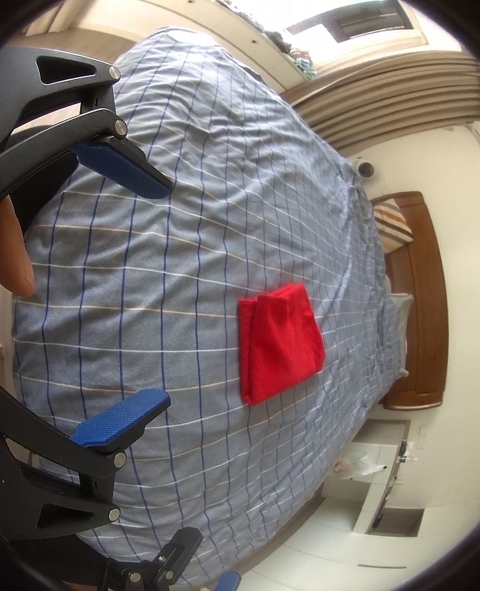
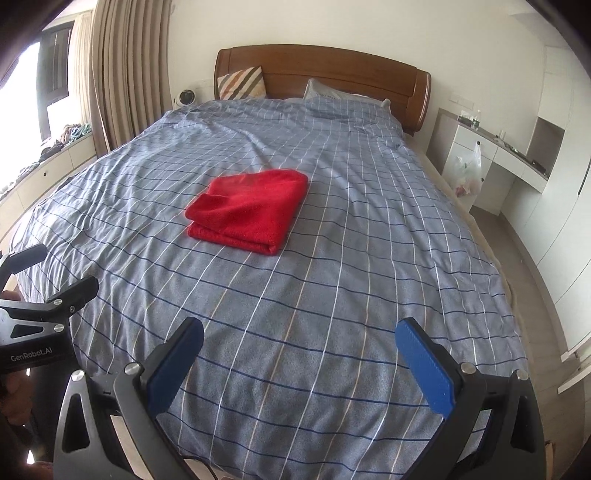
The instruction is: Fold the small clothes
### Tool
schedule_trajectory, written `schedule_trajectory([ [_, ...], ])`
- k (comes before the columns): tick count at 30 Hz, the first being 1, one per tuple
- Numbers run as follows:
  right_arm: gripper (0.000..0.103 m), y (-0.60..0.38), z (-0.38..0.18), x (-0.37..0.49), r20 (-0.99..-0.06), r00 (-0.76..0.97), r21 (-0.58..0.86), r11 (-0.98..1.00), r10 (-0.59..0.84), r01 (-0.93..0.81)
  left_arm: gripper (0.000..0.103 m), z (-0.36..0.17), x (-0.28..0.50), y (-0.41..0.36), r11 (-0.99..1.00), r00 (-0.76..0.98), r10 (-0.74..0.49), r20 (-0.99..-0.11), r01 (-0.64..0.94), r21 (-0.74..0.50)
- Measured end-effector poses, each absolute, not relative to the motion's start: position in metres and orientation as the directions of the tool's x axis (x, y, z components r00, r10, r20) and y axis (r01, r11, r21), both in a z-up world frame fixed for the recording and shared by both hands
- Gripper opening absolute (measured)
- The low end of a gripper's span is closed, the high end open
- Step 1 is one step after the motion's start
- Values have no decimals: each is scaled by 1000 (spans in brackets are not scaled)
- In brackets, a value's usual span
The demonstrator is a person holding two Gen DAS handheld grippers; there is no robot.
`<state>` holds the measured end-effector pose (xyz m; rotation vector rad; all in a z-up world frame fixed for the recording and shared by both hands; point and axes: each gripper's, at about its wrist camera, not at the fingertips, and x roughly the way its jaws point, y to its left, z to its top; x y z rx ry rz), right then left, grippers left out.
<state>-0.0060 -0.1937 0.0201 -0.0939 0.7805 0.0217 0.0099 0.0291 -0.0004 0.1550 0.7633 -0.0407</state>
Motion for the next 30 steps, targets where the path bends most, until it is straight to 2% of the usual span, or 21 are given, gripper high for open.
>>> schedule_trajectory([
  [8, 102, -196, 32, -12, -691, 723, -49, 998, 3, -51, 103, 8, 7, 32, 996, 700, 9, -714, 61, 72],
  [14, 102, -200, 51, -21, -681, 729, 21, 997, 65, -69, 103, 21, -3, 29, 992, 709, 56, -703, 41, 120],
  [30, 102, -179, 53, -27, -669, 732, 13, 986, 130, -164, 103, 22, -7, 35, 992, 706, 88, -703, 3, 127],
])
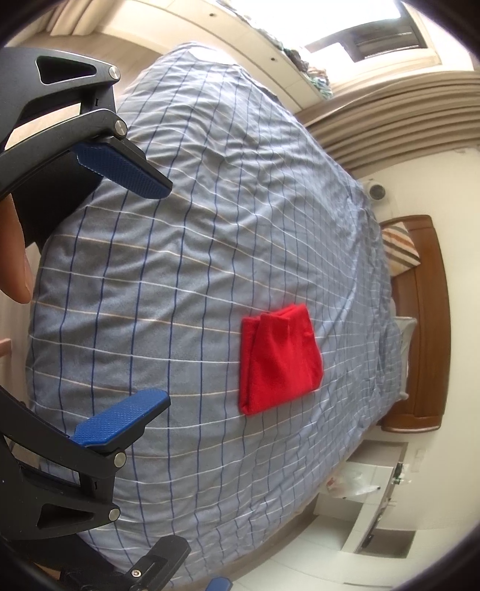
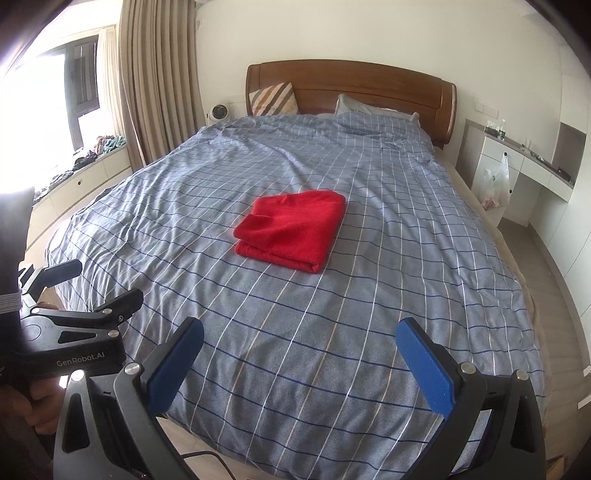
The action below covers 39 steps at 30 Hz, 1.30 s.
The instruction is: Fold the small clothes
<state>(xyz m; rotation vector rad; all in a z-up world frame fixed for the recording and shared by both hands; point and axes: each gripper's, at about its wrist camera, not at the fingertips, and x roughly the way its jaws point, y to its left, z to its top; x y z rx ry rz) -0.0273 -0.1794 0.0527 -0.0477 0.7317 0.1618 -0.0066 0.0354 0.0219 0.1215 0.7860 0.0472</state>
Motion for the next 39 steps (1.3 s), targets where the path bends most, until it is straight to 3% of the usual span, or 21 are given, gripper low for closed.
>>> schedule_trajectory([
  [13, 102, -177, 51, -22, -678, 714, 66, 982, 175, -178, 103, 33, -10, 39, 993, 724, 81, -685, 1, 118],
  [39, 102, -168, 64, -25, -673, 728, 14, 987, 130, -163, 103, 37, -6, 47, 997, 711, 62, -701, -9, 78],
])
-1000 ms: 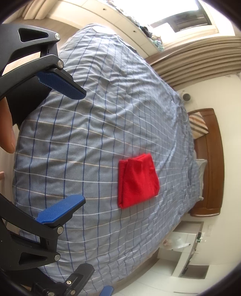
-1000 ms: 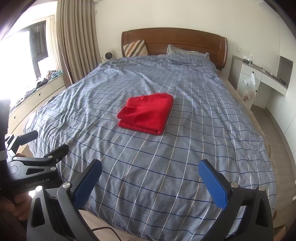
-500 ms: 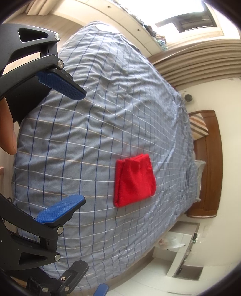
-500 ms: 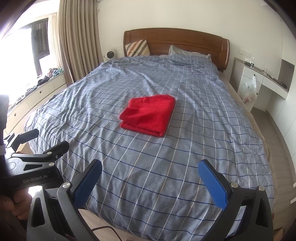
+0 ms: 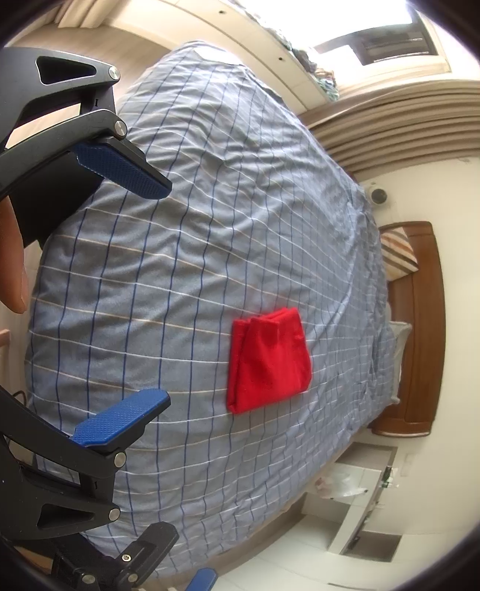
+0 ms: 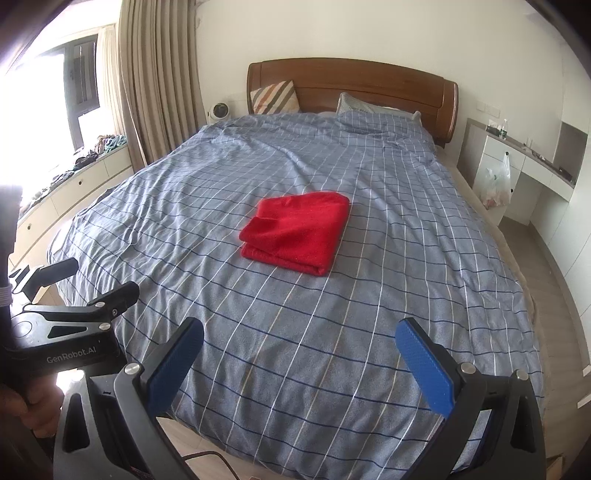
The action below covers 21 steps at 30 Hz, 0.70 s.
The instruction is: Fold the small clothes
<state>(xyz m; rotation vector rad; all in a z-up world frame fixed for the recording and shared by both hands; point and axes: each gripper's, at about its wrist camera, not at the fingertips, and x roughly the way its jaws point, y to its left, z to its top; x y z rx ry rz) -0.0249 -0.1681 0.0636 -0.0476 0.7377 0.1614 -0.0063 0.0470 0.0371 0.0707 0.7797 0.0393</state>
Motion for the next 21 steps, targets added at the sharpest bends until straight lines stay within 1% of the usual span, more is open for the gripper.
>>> schedule_trajectory([
  [21, 102, -172, 56, -24, -690, 713, 19, 988, 123, -152, 103, 34, -7, 42, 997, 702, 43, -711, 11, 70],
])
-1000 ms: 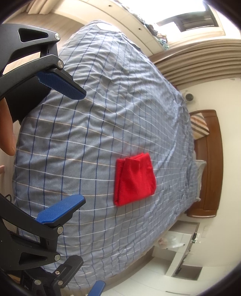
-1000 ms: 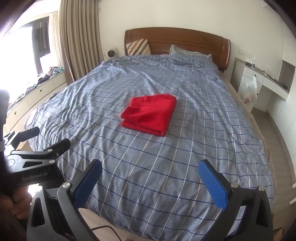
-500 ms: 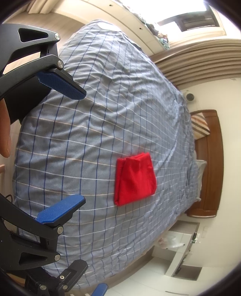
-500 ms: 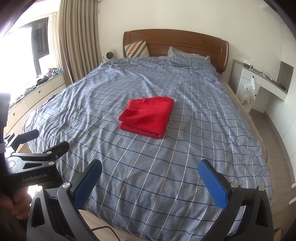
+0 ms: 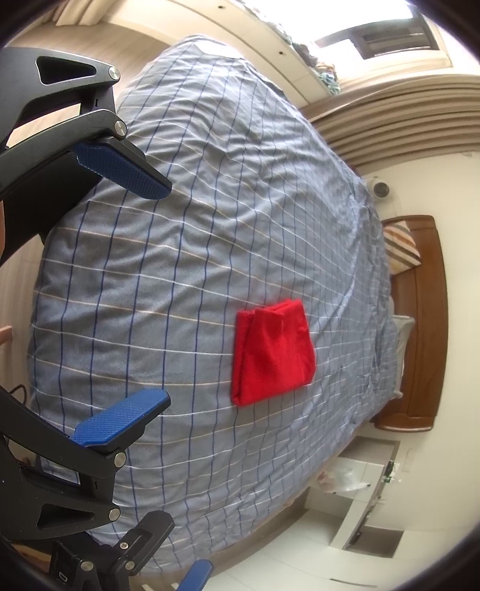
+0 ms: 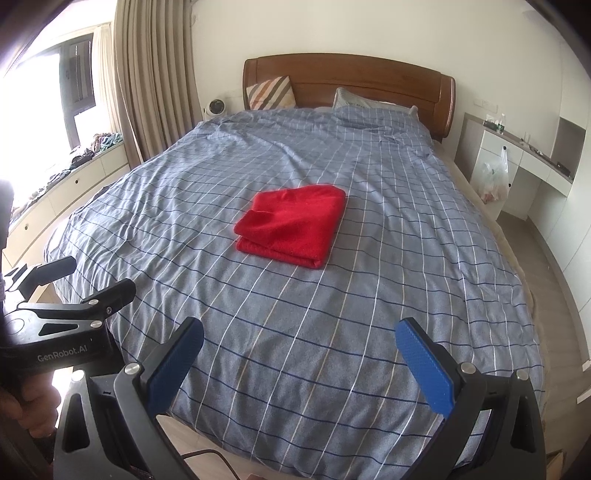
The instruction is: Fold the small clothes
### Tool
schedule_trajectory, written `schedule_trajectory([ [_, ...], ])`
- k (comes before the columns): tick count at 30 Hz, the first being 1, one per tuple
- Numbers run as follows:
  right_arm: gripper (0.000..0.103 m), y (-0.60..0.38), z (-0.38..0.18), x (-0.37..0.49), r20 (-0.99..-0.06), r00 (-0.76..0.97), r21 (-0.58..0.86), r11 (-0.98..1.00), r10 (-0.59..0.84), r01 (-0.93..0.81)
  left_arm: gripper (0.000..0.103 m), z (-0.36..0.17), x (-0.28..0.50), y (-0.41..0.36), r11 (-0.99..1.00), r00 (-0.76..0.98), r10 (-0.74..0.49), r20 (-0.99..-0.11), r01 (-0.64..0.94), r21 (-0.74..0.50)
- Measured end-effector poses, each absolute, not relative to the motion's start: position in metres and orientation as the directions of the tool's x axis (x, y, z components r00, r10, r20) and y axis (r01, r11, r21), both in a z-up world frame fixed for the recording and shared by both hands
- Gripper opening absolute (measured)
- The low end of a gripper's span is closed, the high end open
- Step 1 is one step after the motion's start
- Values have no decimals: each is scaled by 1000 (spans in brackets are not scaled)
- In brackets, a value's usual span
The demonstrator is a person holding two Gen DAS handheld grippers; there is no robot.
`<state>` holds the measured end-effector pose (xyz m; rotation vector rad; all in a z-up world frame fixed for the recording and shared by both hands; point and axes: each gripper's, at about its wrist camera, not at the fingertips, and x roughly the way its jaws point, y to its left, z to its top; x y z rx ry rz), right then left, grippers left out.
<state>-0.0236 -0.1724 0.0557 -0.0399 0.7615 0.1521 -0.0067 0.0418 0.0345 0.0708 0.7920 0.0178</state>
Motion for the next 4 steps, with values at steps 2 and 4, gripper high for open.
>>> schedule_trajectory([
  [2, 102, -172, 56, -24, -690, 714, 20, 988, 123, -151, 103, 34, -7, 42, 998, 702, 45, -711, 7, 69],
  [4, 102, -173, 56, -23, -689, 714, 19, 988, 123, -152, 103, 35, -7, 42, 997, 705, 49, -708, 2, 72],
])
